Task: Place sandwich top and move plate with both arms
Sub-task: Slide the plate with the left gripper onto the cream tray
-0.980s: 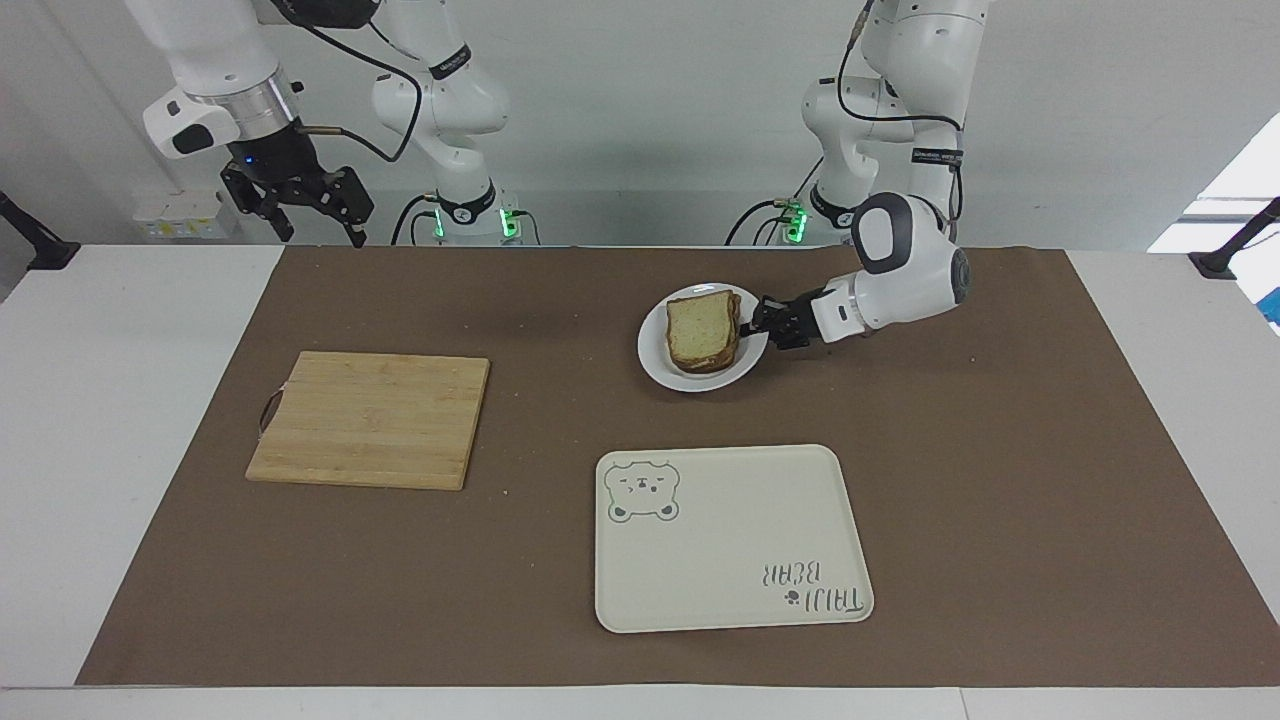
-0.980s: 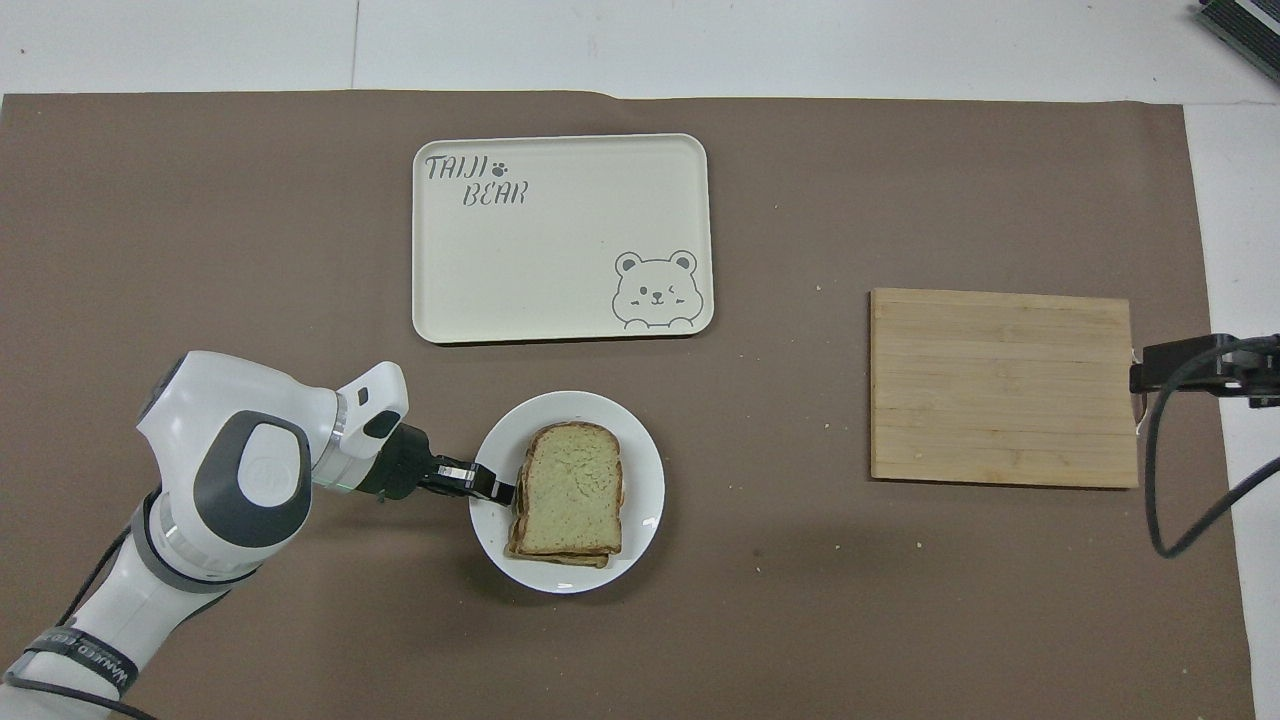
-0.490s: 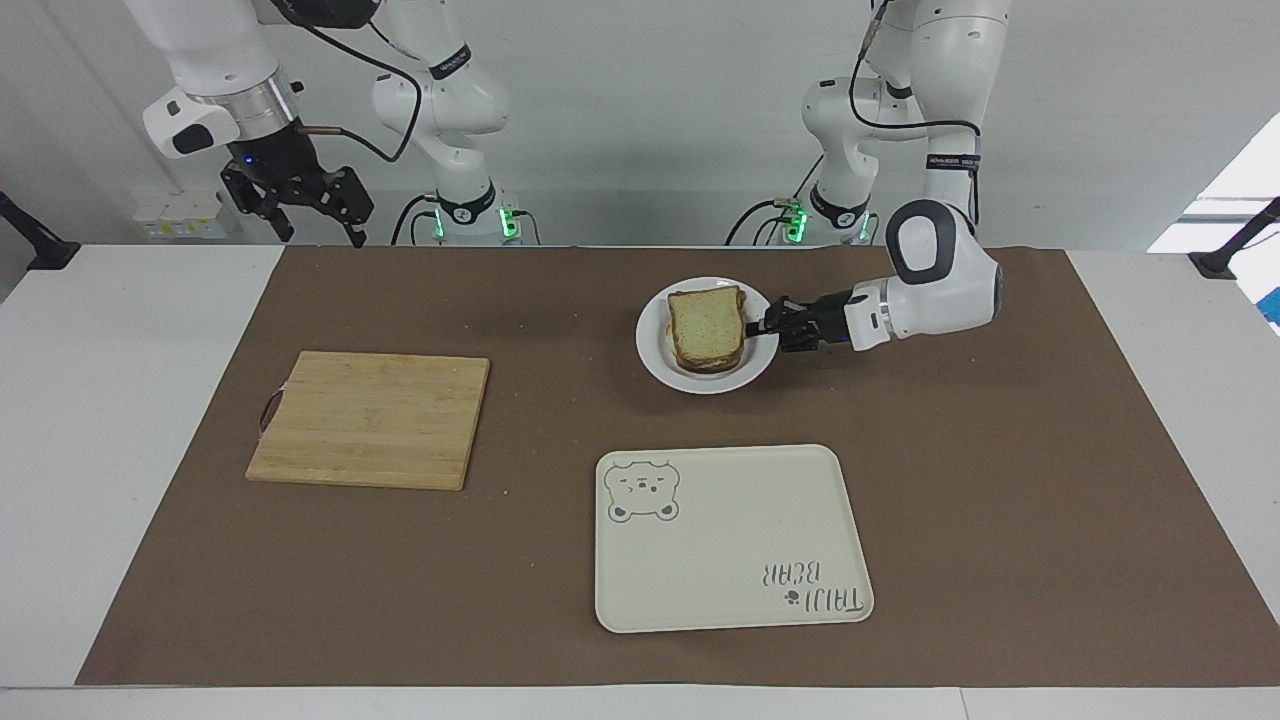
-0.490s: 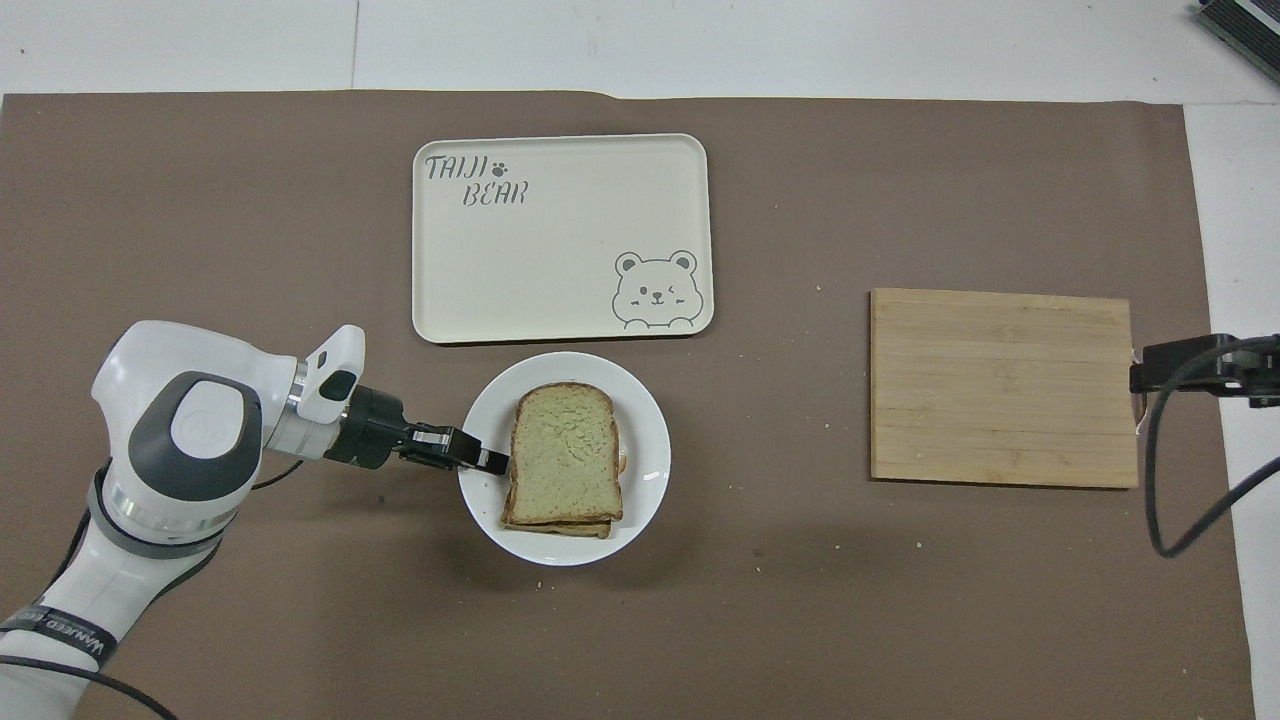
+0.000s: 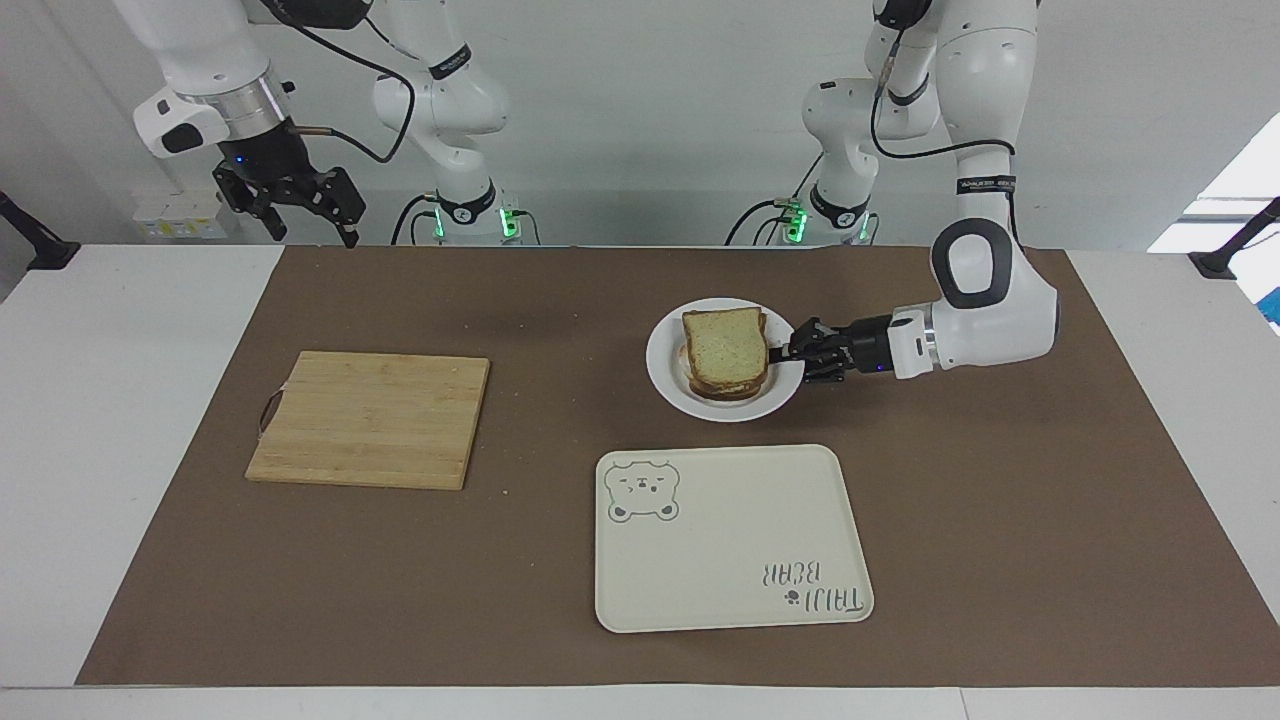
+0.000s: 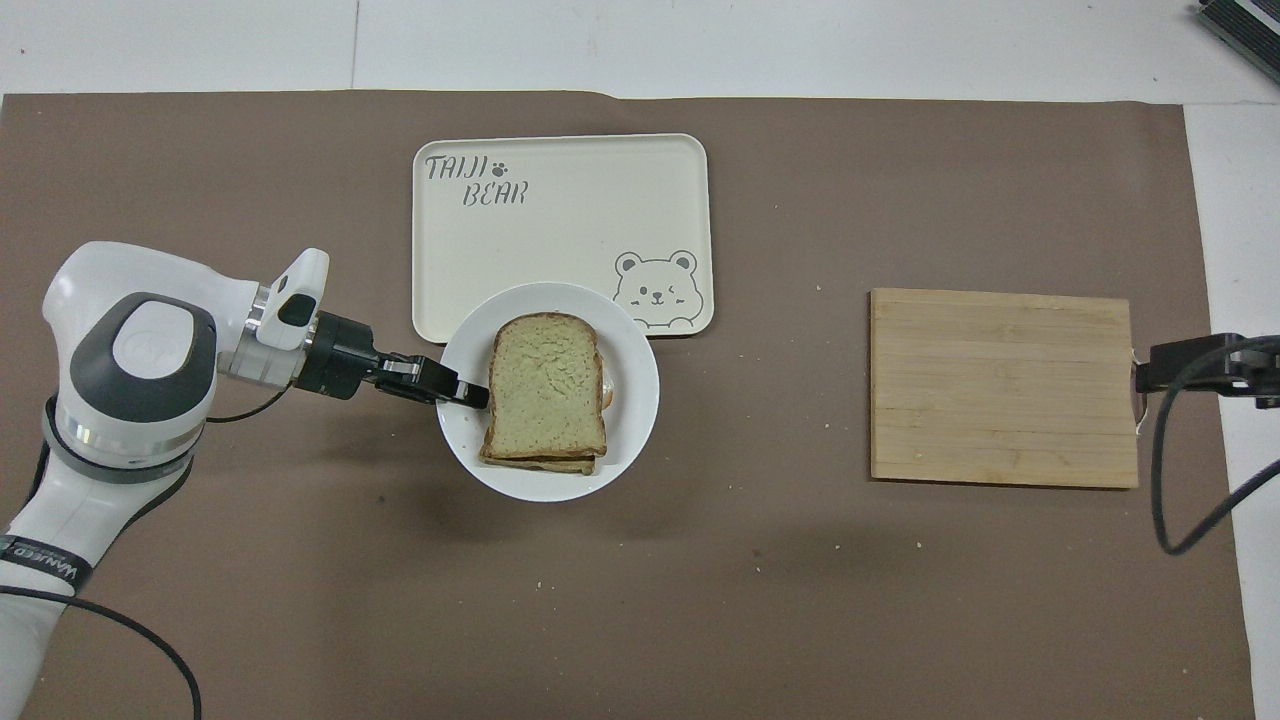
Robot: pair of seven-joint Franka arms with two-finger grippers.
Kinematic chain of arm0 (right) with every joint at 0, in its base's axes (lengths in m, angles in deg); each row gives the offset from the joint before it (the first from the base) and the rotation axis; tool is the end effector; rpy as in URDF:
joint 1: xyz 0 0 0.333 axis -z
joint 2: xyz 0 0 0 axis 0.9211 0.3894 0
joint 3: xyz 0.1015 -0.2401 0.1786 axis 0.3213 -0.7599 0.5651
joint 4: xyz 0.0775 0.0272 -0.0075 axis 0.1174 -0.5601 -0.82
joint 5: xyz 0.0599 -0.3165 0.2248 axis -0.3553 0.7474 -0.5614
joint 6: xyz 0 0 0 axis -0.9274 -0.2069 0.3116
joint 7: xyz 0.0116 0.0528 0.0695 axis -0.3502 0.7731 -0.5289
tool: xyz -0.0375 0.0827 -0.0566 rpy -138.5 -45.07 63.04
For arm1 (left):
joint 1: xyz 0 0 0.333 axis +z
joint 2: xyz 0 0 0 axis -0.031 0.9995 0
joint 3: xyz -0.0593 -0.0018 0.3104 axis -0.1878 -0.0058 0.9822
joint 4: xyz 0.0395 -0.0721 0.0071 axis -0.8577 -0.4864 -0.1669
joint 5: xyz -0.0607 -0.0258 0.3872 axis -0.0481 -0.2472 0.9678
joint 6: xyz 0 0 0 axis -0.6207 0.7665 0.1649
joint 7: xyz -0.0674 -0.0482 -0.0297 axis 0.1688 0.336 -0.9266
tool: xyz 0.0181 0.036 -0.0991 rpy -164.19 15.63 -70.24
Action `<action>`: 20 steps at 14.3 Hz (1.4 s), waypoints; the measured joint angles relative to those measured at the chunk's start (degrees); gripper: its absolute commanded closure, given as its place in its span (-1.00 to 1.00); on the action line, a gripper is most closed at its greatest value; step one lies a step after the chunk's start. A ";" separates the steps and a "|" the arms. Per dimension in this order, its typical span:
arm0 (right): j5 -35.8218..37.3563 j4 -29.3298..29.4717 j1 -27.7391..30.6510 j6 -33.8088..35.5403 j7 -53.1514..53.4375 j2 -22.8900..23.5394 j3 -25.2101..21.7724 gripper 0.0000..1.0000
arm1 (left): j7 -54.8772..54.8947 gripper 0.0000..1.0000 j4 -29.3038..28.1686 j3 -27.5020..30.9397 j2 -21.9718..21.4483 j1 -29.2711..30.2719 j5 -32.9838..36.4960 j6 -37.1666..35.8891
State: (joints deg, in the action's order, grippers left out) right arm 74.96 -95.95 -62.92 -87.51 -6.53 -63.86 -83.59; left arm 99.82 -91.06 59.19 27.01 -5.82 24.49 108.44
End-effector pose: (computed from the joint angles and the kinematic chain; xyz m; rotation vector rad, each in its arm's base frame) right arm 0.5069 -0.0347 0.6349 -3.1198 0.2582 -0.0033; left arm 0.5798 -0.1517 0.3754 2.1039 -0.2528 -0.2188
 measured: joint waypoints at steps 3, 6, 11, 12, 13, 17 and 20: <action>-0.05 0.00 -0.07 0.00 0.00 0.00 0.67 -1.00 | -3.25 1.00 6.59 -0.21 3.81 -0.01 0.02 -0.54; -0.05 0.00 -0.07 0.00 0.00 0.00 0.91 -1.00 | -5.44 1.00 12.95 -0.21 8.97 -0.01 0.06 -0.89; -0.05 0.00 -0.07 0.00 0.00 0.00 0.89 -1.00 | -5.45 1.00 23.79 -0.33 19.35 -0.02 0.07 -0.86; -0.03 0.00 -0.04 0.00 0.00 0.00 0.81 -1.00 | -5.46 1.00 25.96 -0.36 20.98 -0.02 0.07 -0.91; 0.01 0.00 0.01 0.00 0.00 0.00 0.65 -1.00 | -5.51 1.00 28.28 -0.30 22.74 -0.02 0.09 -0.95; 0.06 -0.01 0.08 0.00 0.00 0.05 -0.03 -1.00 | -6.07 1.00 33.53 -0.26 27.57 -0.04 0.67 -0.73; 0.20 -0.03 -0.05 0.00 0.00 0.31 -0.14 -1.00 | -7.43 1.00 34.24 -0.47 28.14 -0.51 3.92 -0.32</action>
State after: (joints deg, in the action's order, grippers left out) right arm 75.16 -95.98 -62.96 -87.51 -6.53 -63.55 -83.73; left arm 92.38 -56.82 58.73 55.15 -6.33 28.41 108.12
